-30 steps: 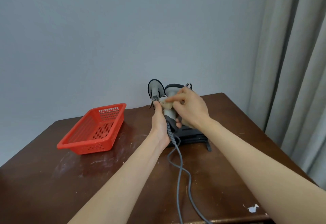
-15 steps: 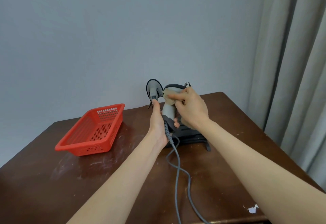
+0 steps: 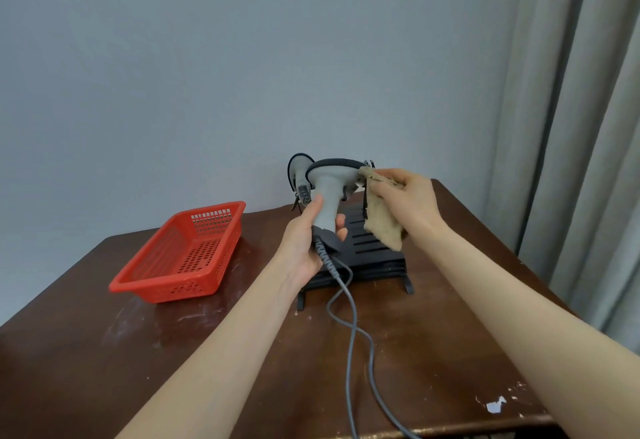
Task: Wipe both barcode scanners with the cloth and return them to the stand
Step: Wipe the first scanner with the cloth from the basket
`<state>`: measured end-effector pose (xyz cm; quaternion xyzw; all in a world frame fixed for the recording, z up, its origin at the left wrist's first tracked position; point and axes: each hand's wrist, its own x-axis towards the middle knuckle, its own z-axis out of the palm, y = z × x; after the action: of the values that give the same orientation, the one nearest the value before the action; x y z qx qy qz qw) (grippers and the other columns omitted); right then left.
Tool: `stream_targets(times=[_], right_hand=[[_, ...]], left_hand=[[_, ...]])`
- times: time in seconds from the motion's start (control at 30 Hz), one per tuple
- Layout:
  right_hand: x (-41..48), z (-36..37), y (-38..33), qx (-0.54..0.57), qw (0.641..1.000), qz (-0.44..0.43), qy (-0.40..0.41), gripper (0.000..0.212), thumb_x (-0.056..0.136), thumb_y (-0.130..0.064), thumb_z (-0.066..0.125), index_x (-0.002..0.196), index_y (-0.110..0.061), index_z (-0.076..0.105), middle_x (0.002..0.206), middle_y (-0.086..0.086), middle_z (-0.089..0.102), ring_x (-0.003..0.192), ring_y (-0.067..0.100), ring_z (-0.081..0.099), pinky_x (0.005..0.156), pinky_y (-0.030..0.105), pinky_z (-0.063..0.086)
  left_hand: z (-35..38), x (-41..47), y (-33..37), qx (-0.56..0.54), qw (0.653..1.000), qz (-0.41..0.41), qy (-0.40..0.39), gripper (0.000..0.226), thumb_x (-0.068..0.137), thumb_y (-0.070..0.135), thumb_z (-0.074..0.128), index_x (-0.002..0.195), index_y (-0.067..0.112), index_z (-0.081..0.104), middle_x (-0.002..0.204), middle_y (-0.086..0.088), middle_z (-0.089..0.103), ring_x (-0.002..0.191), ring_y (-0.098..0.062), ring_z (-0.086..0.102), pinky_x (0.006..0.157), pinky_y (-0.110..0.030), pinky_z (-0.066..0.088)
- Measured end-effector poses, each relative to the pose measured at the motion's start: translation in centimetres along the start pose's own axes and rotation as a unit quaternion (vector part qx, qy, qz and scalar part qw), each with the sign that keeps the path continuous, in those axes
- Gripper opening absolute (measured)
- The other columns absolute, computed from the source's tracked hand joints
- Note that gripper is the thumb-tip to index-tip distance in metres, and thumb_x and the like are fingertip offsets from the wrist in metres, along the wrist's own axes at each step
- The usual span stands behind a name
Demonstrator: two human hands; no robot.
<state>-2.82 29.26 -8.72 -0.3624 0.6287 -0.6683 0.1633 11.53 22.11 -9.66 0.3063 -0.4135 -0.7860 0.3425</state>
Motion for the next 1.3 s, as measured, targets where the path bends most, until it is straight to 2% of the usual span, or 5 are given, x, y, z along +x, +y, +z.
stream_targets(times=[0.2, 0.5, 0.63, 0.8, 1.3], right_hand=[[0.2, 1.7, -0.4, -0.195, 0.963, -0.18, -0.043, 0.028, 0.092, -0.019, 0.056, 0.118, -0.025, 0.067, 0.106, -0.004, 0.049, 0.092, 0.009, 0.05, 0.074, 0.019, 0.037], [-0.9, 2.1, -0.4, -0.35, 0.904, -0.203, -0.14, 0.042, 0.094, -0.014, 0.043, 0.117, -0.042, 0.064, 0.111, -0.013, 0.052, 0.101, 0.012, 0.051, 0.074, 0.03, 0.039], [0.4, 2.0, -0.6, -0.328, 0.93, -0.159, -0.054, 0.038, 0.097, -0.013, 0.043, 0.117, -0.037, 0.065, 0.115, -0.008, 0.052, 0.103, 0.018, 0.054, 0.074, 0.033, 0.043], [-2.0, 2.1, 0.4, -0.29, 0.917, -0.206, -0.182, 0.036, 0.093, -0.011, 0.051, 0.109, -0.038, 0.07, 0.095, -0.016, 0.045, 0.086, 0.008, 0.051, 0.071, 0.027, 0.039], [-0.9, 2.3, 0.4, -0.328, 0.906, -0.224, -0.147, 0.037, 0.095, -0.011, 0.048, 0.113, -0.037, 0.069, 0.108, -0.01, 0.053, 0.102, 0.017, 0.053, 0.075, 0.028, 0.039]], left_hand=[[1.1, -0.6, -0.6, 0.024, 0.999, 0.019, 0.02, 0.037, 0.098, 0.042, 0.045, 0.097, 0.009, 0.061, 0.082, -0.012, 0.067, 0.061, -0.016, 0.057, 0.056, -0.029, 0.054], [1.8, -0.7, -1.3, -0.011, 0.999, 0.013, 0.045, 0.04, 0.1, 0.044, 0.039, 0.096, 0.012, 0.062, 0.077, -0.01, 0.064, 0.061, -0.019, 0.056, 0.052, -0.029, 0.05], [2.4, -0.6, -1.5, 0.008, 0.999, 0.009, 0.047, 0.039, 0.1, 0.042, 0.04, 0.093, 0.009, 0.061, 0.078, -0.012, 0.062, 0.059, -0.018, 0.054, 0.051, -0.028, 0.047], [1.5, 0.1, -1.4, -0.046, 0.998, 0.009, 0.04, 0.042, 0.099, 0.045, 0.04, 0.101, 0.011, 0.065, 0.082, -0.011, 0.072, 0.068, -0.022, 0.069, 0.056, -0.031, 0.055], [1.2, 1.3, -1.7, -0.091, 0.994, -0.019, 0.052, 0.047, 0.096, 0.05, 0.042, 0.109, 0.01, 0.062, 0.086, -0.011, 0.068, 0.065, -0.022, 0.063, 0.052, -0.028, 0.052]])
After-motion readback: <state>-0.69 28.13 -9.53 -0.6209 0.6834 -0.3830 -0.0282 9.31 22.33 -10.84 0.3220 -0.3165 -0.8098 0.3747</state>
